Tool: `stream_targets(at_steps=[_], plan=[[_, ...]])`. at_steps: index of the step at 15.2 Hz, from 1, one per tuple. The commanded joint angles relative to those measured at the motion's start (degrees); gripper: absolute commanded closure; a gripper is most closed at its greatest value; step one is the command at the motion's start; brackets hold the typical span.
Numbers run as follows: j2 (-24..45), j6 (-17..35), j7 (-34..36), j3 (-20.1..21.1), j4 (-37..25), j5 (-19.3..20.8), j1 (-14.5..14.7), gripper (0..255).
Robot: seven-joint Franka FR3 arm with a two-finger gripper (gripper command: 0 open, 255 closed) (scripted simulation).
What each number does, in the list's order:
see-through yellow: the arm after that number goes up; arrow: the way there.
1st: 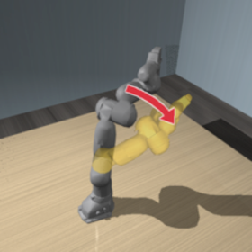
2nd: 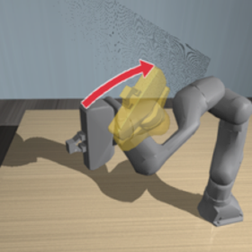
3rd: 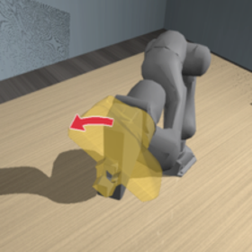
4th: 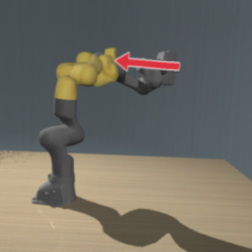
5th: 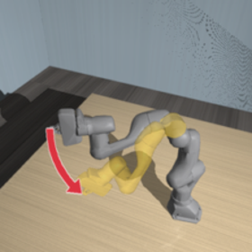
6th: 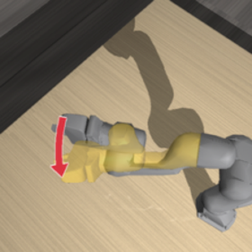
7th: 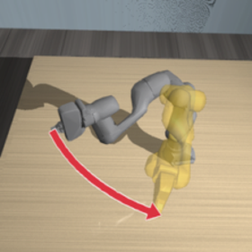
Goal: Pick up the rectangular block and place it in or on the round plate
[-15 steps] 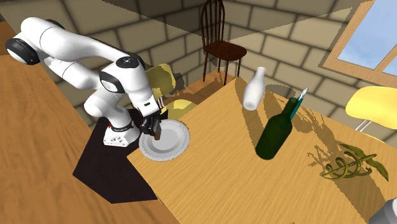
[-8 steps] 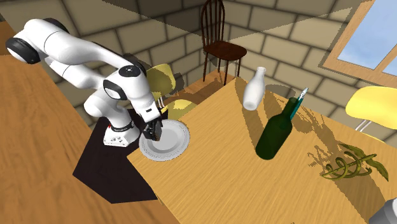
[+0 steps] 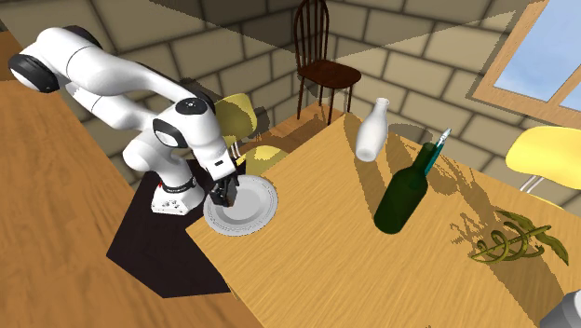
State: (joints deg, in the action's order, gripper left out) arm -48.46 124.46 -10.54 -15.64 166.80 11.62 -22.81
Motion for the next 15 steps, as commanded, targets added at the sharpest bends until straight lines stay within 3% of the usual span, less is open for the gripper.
stream_targets(at_steps=[1,5,9,15], plan=[[0.6,-0.1,0.1,-0.1,0.8,0.0,0.0,0],[0.4,-0.5,-0.3,-0.3,0.6,0.2,-0.2,0],[-3.7,-9.9,-0.4,1.2,-4.8,-1.2,0.1,0],[-3.7,-9.9,-0.4,1.2,-4.8,-1.2,0.1,0]])
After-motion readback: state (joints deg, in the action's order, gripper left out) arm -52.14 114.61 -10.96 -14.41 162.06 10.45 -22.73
